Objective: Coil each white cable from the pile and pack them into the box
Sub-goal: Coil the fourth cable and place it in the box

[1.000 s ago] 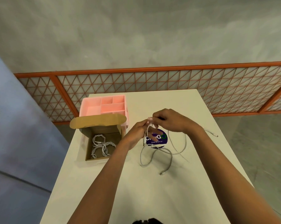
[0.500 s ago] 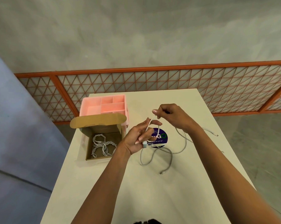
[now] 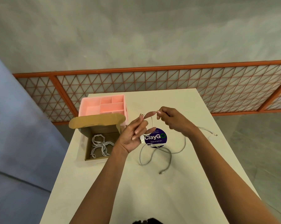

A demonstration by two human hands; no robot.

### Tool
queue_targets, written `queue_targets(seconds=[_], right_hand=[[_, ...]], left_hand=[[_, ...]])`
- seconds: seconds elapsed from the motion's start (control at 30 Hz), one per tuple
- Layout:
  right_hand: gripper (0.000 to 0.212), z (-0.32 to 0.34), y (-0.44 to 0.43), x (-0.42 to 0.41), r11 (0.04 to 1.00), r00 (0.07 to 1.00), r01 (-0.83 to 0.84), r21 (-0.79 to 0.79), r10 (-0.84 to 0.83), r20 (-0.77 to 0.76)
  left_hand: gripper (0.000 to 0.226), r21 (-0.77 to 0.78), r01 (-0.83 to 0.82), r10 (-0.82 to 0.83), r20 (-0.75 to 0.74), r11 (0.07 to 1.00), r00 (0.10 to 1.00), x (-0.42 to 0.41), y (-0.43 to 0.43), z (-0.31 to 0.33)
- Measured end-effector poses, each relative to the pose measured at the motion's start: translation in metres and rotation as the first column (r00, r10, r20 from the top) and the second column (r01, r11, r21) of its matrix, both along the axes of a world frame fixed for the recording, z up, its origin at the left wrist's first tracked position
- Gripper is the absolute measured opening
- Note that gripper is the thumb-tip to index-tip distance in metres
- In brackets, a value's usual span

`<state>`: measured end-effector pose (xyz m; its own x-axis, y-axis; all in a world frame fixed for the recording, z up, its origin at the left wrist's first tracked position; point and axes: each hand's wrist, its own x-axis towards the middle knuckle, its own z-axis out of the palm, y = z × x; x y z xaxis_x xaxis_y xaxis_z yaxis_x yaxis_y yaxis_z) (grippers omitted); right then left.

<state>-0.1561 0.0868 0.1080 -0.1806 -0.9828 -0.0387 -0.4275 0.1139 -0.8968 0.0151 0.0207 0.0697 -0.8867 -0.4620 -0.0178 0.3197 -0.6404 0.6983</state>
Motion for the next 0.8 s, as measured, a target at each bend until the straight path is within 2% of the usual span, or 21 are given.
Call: queue_targets(seconds=[0.1,0.2,0.3,0.4,0.47,0.57,0.8], right_hand=[[0.029,-0.01,0.004,0.005,0.994,0.993,-0.055,0.091,0.064,-0.102],[0.031,-0.016,0.007,0.01,0.97,0.972,-0.124,0.21,0.161,-0.169],[0.03,-0.012,0.009,0.014,0.928,0.934,-0.199,0.315,0.277,-0.226],[0.035,-0.004,0.01,0.018,0.899,0.91,-0.281,0.336,0.361,-0.204],[0.035,0.0,0.01,0.019,0.881,0.882,-0.32,0.347,0.412,-0.231],[0.033,0.006,0.009,0.02,0.866,0.84,-0.347,0.36,0.458,-0.292],[0.038,0.024,0.006,0.017,0.913,0.844,-0.322,0.25,0.397,-0.361]], left_hand=[[0.044,-0.036,-0.027,0.028,0.017,0.999,0.999,0.0,-0.003,0.003],[0.048,-0.1,-0.116,0.123,0.065,0.988,0.99,-0.003,-0.006,0.0],[0.067,-0.102,-0.149,0.153,0.035,0.984,0.988,-0.004,-0.012,-0.006],[0.082,-0.127,-0.241,0.253,0.084,0.962,0.964,-0.003,-0.019,-0.012],[0.074,-0.155,-0.273,0.296,0.153,0.949,0.943,-0.004,-0.019,-0.014],[0.049,-0.227,-0.271,0.322,0.232,0.935,0.918,-0.005,-0.017,-0.02],[0.039,-0.485,-0.165,0.389,0.408,0.859,0.826,-0.01,-0.014,-0.024]])
